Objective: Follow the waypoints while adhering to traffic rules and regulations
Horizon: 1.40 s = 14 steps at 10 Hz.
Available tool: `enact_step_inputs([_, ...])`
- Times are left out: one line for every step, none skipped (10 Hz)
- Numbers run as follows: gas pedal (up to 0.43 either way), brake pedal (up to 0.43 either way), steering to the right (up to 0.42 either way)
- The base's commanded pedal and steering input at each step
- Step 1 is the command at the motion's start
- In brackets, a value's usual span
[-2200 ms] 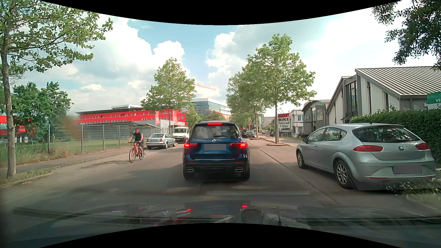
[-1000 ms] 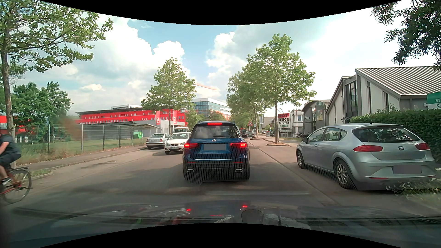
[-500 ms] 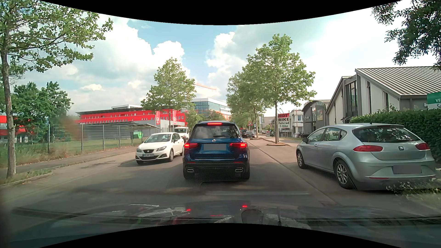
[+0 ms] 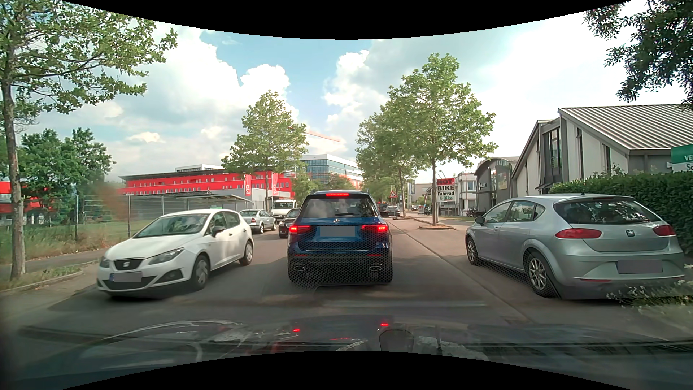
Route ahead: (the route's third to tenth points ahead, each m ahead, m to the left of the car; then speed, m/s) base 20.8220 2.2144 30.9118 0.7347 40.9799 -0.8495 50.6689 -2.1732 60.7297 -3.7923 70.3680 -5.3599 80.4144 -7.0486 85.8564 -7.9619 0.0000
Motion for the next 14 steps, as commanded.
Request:
enact_step_inputs([0.000,0.268,-0.005])
enact_step_inputs([0.000,0.268,-0.005])
enact_step_inputs([0.000,0.274,-0.005])
enact_step_inputs([0.000,0.268,-0.005])
enact_step_inputs([0.000,0.268,-0.005])
enact_step_inputs([0.000,0.268,-0.005])
enact_step_inputs([0.000,0.268,-0.004])
enact_step_inputs([0.000,0.268,-0.005])
enact_step_inputs([0.000,0.268,-0.005])
enact_step_inputs([0.000,0.268,-0.005])
enact_step_inputs([0.000,0.268,-0.005])
enact_step_inputs([0.000,0.268,-0.004])
enact_step_inputs([0.000,0.268,-0.004])
enact_step_inputs([0.000,0.268,-0.005])
